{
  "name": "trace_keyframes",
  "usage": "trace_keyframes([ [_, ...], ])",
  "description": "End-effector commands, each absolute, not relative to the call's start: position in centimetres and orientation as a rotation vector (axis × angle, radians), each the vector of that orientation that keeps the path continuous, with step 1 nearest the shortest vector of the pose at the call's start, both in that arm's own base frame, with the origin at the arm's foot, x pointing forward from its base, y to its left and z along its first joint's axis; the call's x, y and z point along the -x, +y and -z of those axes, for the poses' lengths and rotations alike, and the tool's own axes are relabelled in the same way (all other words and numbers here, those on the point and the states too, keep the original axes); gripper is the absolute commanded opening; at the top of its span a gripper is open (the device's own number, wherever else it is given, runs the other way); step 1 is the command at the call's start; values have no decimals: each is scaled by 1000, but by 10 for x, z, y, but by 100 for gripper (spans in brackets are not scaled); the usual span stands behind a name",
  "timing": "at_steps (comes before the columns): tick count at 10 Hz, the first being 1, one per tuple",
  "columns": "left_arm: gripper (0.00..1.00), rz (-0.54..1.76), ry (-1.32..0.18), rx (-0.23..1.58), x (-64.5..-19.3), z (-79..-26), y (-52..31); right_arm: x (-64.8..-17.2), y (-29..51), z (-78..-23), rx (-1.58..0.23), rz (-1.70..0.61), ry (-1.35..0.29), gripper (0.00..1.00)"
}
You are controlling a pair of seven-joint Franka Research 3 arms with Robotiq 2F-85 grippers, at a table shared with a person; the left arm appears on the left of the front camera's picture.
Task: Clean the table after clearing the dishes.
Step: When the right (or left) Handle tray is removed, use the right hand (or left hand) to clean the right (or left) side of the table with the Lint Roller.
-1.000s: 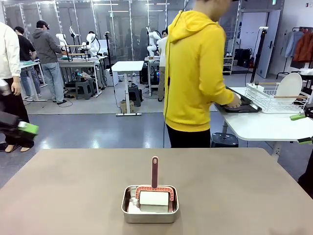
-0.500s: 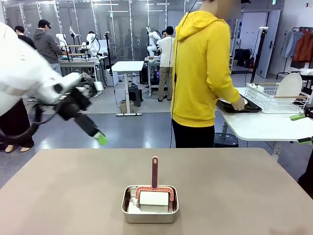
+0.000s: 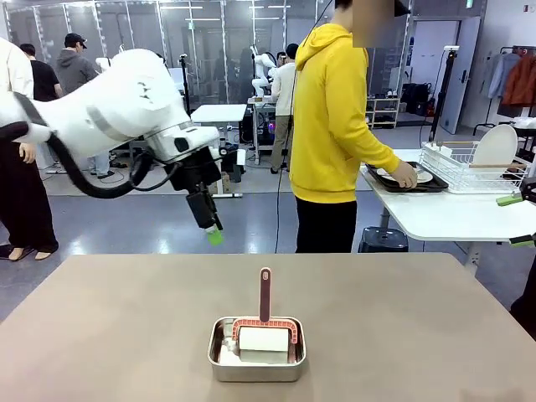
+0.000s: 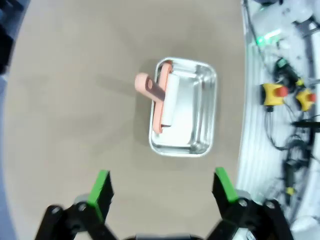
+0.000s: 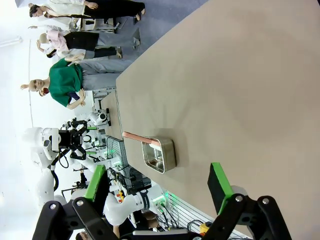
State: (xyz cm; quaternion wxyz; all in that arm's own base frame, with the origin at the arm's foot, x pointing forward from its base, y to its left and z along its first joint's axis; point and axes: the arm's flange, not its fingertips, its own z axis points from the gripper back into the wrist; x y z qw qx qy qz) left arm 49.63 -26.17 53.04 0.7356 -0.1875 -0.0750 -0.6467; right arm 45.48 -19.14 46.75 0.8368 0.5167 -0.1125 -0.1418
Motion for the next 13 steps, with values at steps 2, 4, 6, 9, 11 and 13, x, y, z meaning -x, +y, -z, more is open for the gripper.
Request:
trace_keyframes([
  [2,100,1479,-67,334,-514,-529,-299,-454,-190,-471,-1096,292,-236,100],
  [4,100,1468,-109,383,-507,-522,-290,-454,-190,-471,-1096,292,-236,100],
  [6,100,1468,-109,383,-507,-522,-290,-454,-190,-471,-1096,292,-236,100],
  [9,100,1468,-109,383,-507,-522,-290,-454,-190,-471,-1096,292,-236,100],
  [11,100,1473,-95,371,-515,-522,-295,-454,-190,-471,-1096,292,-236,100],
  [13,100,1590,-54,257,-523,-499,-320,-454,-190,-471,-1096,292,-236,100],
])
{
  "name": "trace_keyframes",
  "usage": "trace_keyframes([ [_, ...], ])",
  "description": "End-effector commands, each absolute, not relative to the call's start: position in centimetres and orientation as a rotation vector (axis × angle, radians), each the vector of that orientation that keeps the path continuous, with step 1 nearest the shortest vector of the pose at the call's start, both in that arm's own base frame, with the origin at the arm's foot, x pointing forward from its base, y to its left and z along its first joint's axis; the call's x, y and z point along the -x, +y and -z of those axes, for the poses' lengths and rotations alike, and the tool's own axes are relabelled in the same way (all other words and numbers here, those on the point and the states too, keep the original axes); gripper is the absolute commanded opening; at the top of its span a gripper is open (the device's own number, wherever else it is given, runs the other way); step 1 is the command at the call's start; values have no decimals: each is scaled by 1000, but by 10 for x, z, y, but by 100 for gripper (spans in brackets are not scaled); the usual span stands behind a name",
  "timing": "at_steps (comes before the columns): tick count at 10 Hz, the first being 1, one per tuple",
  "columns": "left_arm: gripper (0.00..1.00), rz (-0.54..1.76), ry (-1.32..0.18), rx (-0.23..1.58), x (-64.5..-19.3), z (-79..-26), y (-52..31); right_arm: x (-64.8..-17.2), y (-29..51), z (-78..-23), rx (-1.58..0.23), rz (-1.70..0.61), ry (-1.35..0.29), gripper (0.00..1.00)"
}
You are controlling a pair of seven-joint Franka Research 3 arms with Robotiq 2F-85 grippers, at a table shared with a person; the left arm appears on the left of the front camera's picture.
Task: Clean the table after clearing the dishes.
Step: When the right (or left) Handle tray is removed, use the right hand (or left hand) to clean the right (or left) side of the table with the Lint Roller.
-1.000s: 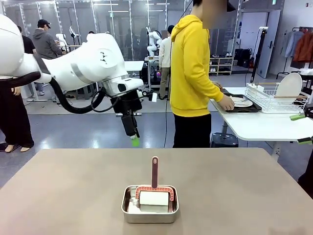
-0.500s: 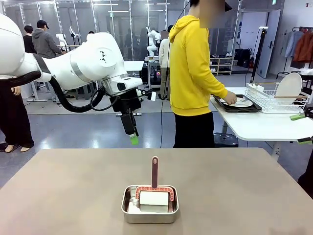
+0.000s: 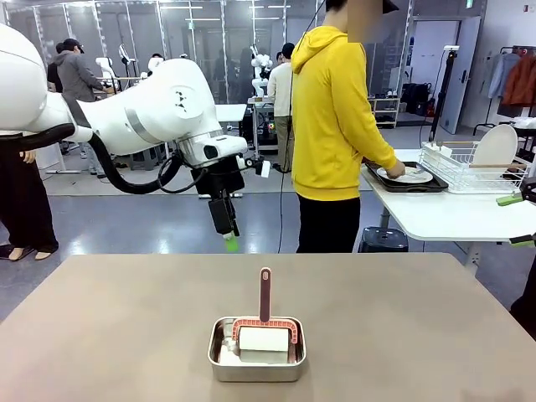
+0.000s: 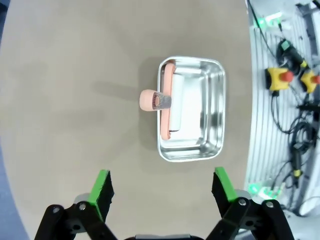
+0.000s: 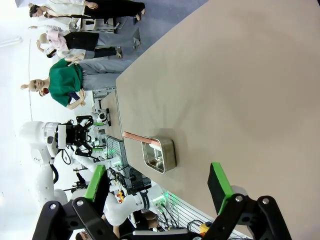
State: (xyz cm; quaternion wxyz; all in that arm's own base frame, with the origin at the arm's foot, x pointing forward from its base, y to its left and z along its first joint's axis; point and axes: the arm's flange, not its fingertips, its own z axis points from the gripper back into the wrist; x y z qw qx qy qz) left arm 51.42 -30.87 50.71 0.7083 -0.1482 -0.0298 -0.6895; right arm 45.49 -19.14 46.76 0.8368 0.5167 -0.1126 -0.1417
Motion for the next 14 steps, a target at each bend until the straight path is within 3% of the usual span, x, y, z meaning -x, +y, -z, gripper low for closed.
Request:
trace_keyframes([
  [1,100,1611,-49,260,-527,-493,-325,-454,-190,-471,-1096,292,-236,100],
  [5,100,1623,59,166,-541,-475,-357,-454,-190,-471,-1096,292,-236,100],
  [14,100,1615,195,298,-545,-437,-403,-454,-190,-471,-1096,292,-236,100],
])
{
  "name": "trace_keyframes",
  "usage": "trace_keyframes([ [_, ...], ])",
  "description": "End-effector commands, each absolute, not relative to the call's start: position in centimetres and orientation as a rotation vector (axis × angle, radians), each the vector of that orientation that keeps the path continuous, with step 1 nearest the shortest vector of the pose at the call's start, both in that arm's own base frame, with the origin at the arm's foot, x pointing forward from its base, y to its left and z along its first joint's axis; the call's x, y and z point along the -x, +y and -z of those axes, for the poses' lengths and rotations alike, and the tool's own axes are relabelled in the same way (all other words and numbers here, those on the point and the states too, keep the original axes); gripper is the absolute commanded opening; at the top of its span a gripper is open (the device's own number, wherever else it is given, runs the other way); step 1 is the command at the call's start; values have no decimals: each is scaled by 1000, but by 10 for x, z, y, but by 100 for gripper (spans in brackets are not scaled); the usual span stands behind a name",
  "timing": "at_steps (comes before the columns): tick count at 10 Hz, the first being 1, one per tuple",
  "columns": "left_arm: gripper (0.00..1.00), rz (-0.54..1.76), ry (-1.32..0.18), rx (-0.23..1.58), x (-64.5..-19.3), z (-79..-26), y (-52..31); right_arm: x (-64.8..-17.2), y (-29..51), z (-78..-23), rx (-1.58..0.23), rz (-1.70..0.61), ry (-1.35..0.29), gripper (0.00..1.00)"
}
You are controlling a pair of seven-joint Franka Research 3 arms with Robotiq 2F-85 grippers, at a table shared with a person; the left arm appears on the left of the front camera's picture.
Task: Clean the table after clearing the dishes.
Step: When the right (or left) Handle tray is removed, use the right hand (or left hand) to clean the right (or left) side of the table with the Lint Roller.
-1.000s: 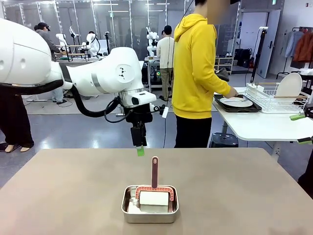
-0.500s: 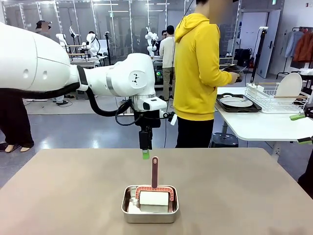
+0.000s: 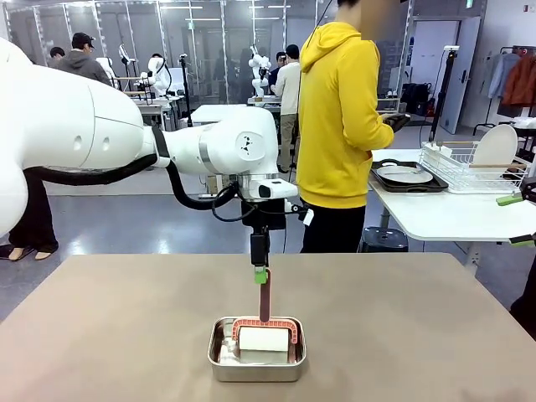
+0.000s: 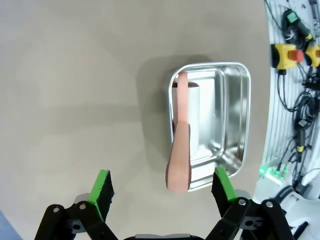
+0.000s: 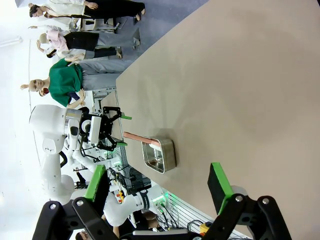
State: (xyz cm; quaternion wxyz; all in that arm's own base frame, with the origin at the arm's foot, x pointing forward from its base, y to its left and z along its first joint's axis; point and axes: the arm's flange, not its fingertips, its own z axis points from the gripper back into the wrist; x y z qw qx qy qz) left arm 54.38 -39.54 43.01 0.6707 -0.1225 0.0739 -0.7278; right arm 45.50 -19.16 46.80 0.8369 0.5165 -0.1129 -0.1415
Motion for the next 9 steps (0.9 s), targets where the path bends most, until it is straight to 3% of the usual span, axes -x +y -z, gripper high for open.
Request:
trace_keyframes([
  [1,100,1603,223,308,-543,-431,-406,-454,-190,-471,-1096,292,-236,100],
  [6,100,1619,290,329,-530,-413,-410,-454,-190,-471,-1096,292,-236,100],
  [7,91,1619,293,328,-528,-411,-411,-454,-190,-471,-1096,292,-236,100],
  [9,53,1612,302,304,-525,-407,-413,-454,-190,-471,-1096,292,-236,100],
])
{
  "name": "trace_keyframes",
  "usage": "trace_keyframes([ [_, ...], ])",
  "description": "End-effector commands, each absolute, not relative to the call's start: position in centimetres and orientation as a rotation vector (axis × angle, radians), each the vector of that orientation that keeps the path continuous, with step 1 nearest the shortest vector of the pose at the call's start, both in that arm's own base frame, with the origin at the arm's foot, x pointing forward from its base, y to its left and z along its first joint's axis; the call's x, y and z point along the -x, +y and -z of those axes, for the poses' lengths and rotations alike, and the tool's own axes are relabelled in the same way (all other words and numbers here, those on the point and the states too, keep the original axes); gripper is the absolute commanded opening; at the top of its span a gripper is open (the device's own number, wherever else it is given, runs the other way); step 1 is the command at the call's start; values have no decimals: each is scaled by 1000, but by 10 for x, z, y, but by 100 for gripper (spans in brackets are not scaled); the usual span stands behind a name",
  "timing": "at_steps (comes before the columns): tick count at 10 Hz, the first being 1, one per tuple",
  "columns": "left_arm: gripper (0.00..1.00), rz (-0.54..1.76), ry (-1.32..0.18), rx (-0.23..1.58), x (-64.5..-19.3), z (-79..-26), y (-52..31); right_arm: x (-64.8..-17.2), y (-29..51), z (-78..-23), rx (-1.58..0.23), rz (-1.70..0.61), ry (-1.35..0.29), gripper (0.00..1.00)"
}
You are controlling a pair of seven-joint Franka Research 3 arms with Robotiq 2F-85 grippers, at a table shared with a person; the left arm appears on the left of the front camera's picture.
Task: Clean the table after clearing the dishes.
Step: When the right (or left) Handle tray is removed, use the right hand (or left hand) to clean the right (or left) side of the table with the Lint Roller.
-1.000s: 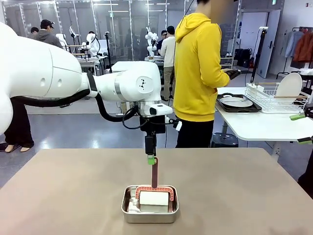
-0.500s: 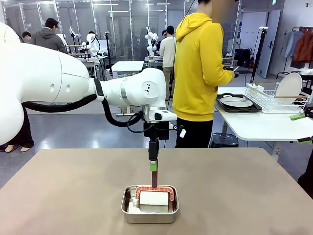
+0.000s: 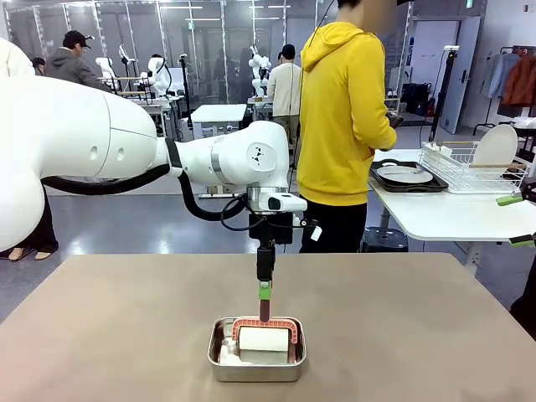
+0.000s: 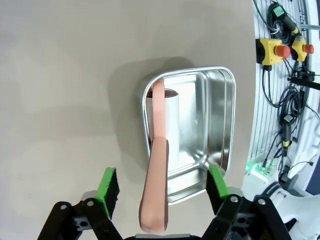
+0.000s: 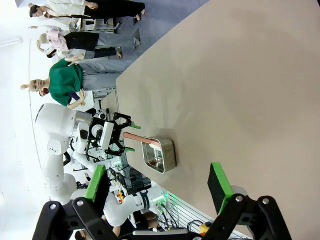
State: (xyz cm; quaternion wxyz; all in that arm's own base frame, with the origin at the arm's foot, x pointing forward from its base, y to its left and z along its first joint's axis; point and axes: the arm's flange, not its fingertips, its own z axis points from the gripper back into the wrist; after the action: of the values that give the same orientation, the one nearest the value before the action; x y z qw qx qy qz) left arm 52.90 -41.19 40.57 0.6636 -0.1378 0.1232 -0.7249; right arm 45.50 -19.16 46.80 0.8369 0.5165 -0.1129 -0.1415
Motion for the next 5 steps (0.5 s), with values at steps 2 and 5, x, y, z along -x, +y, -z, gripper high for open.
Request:
trace_keyframes([
  [2,0,1618,318,289,-523,-406,-413,-454,-190,-471,-1096,292,-236,100],
  [5,4,1624,347,295,-520,-405,-415,-454,-190,-471,-1096,292,-236,100],
])
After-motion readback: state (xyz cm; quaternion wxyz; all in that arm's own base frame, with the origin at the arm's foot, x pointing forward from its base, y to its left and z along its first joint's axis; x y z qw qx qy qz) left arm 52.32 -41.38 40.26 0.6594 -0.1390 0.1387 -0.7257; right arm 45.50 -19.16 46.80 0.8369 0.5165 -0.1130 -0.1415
